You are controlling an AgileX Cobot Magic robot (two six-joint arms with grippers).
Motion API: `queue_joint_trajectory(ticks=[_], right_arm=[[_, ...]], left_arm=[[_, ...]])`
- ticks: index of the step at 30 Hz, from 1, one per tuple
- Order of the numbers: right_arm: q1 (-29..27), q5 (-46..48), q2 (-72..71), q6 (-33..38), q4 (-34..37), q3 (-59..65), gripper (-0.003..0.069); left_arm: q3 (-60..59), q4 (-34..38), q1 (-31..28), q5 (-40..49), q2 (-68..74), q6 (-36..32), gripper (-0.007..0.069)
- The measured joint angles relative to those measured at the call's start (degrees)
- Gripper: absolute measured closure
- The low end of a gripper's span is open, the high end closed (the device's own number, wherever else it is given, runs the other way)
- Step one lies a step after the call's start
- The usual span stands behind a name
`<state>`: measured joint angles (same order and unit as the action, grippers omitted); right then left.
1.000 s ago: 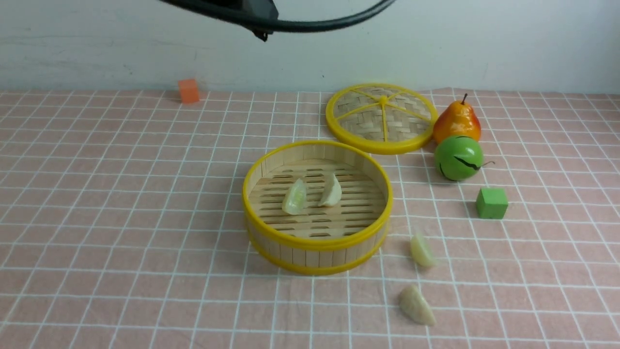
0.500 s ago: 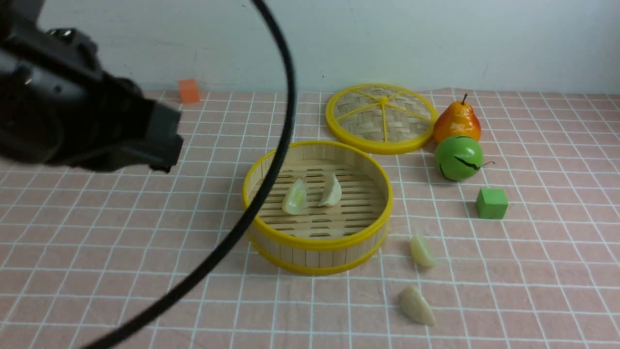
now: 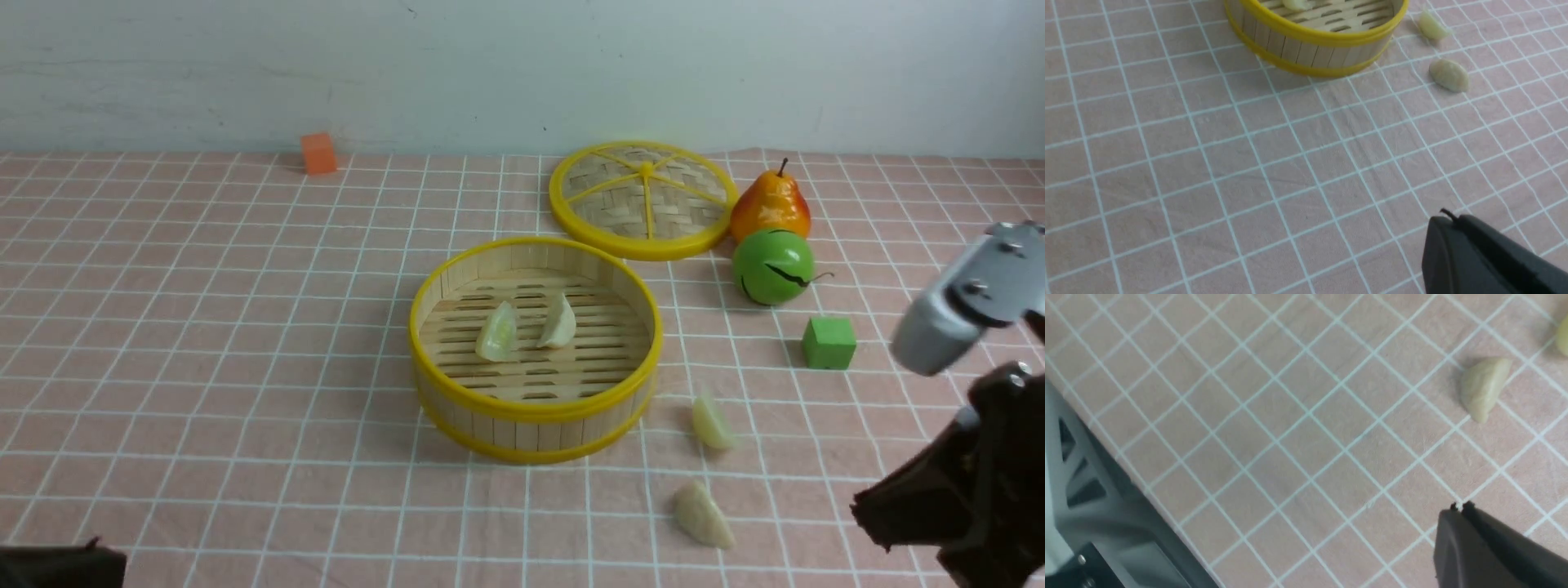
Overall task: Put the dumplings into the steamer on the table with the pink tablecloth.
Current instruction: 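Reach for and grasp a dumpling lying on the table beside the steamer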
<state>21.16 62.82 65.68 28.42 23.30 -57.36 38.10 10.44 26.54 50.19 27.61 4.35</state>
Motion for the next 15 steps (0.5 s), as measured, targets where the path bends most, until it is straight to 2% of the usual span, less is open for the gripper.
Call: queue_joint_trajectory(ticks=[5,8,11,14,15], right_arm=[[7.69,2.9,12.18,-8.29,-14.67,-8.66,0.0662],[9.48,2.22,17.52,-12.05,-18.89,-10.87,0.0645],[10.03,-0.23,25.13,-17.64,-21.34,-12.8,0.0565],[10.03,-4.41,30.94,-21.86,-22.2,-13.3,0.0414],[10.03,-4.69,31.24,-22.03,-22.2,-13.3,0.0403]], left_arm=[[-6.78,1.97,0.0,-5.23,-4.77,0.0,0.0638],[-8.9,2.48,0.0,-7.52,-5.41,0.0,0.0638],[-10.64,2.78,0.0,-8.9,-5.47,0.0,0.0638],[-11.01,2.89,0.0,-9.25,-5.47,0.0,0.0638],[-11.08,2.89,0.0,-9.25,-5.47,0.0,0.0638]])
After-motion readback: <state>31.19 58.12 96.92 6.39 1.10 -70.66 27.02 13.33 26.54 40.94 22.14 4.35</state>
